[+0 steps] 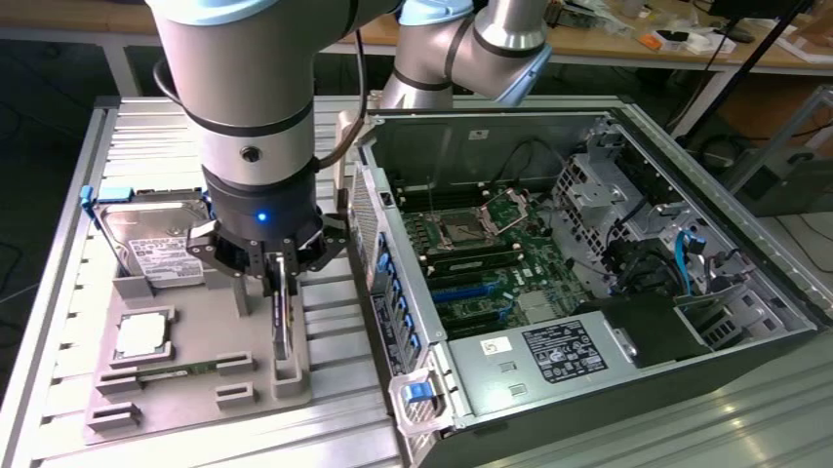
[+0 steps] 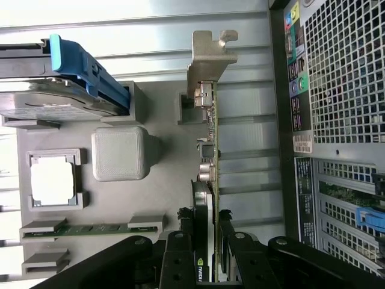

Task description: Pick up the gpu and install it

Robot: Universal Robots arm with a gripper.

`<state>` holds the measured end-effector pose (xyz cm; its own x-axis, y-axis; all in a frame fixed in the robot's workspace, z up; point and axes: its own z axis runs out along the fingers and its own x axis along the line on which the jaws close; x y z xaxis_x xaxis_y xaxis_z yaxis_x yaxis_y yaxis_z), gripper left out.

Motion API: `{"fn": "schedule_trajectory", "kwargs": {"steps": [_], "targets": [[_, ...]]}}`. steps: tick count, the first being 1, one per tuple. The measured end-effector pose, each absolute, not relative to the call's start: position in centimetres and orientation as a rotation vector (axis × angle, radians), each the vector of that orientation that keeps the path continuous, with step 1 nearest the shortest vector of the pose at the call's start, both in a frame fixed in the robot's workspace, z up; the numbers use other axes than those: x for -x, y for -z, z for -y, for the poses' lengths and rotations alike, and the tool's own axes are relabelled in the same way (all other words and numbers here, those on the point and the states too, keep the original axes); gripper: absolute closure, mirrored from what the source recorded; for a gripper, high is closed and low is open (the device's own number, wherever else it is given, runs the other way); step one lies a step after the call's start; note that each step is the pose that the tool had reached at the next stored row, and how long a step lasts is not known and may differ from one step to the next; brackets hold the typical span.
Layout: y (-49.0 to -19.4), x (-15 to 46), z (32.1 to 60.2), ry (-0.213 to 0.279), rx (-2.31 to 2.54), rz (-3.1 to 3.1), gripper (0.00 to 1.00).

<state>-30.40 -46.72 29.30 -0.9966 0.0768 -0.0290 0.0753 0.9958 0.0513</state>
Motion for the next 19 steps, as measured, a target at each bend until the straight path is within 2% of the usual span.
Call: {"fn": "schedule_trajectory", "kwargs": {"steps": [19], "targets": [[-30.4,30.4,46.7,-0.078,-0.118,-3.108,0.73]]}}
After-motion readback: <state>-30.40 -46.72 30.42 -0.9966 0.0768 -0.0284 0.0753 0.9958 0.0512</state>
